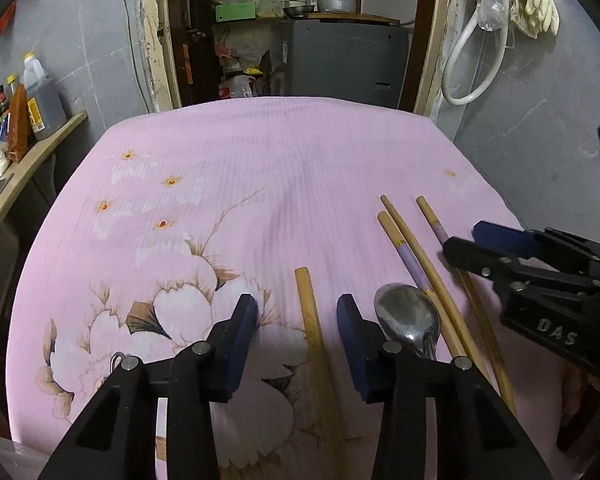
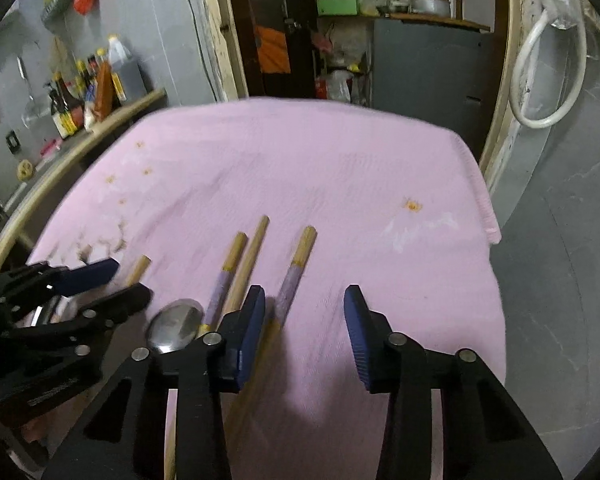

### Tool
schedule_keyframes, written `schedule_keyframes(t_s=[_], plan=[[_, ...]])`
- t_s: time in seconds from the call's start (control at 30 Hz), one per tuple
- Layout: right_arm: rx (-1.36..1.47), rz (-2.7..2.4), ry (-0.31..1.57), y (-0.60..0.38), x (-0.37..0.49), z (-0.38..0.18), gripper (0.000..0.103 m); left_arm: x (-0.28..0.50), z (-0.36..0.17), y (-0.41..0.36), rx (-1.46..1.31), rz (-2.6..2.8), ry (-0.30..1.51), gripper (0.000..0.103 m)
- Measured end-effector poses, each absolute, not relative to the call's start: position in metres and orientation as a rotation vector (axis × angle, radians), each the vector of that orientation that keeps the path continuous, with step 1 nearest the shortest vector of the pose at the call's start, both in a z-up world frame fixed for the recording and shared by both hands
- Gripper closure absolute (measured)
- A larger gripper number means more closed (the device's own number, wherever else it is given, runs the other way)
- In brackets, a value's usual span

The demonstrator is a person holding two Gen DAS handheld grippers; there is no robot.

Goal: Organize utensils
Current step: 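Close the left gripper on a bamboo chopstick while the right grasps a purple-tipped chopstick, then lift both chopsticks upright and carry them over the white caddy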

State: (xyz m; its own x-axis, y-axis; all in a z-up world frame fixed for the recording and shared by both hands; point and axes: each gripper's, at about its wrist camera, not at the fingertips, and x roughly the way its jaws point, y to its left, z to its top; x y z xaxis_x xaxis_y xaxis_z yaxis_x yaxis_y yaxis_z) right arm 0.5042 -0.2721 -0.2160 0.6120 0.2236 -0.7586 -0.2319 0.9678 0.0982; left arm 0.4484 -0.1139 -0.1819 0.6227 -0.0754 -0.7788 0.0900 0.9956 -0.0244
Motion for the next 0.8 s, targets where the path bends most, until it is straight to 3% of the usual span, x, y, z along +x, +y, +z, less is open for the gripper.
schedule_keyframes(t_s=[0.1, 0.3, 0.5, 0.57, 0.7, 0.8], plan=[[-0.074, 0.238, 0.892, -0.260, 0.508, -0.214, 0.068, 0.449, -0.181, -0.116, 0.031, -0.103, 0.905, 0.069], [-0.058, 0.200, 0.958, -0.249, 0.521, -0.208, 0.068, 0.453, -0.178, -0.125, 0.045, -0.134, 0.934, 0.090], [-0.028, 0.177, 1.006, -0.249, 0.524, -0.205, 0.068, 0.456, -0.175, -0.118, 0.003, -0.161, 0.995, 0.092], [-0.031, 0.179, 1.014, -0.250, 0.520, -0.205, 0.071, 0.454, -0.175, -0.113, -0.026, -0.172, 1.012, 0.093], [0.005, 0.185, 1.023, -0.254, 0.515, -0.204, 0.093, 0.438, -0.176, -0.111, -0.021, -0.194, 1.026, 0.094], [0.112, 0.199, 1.038, -0.269, 0.511, -0.205, 0.095, 0.431, -0.176, -0.105, -0.059, -0.214, 1.045, 0.095]])
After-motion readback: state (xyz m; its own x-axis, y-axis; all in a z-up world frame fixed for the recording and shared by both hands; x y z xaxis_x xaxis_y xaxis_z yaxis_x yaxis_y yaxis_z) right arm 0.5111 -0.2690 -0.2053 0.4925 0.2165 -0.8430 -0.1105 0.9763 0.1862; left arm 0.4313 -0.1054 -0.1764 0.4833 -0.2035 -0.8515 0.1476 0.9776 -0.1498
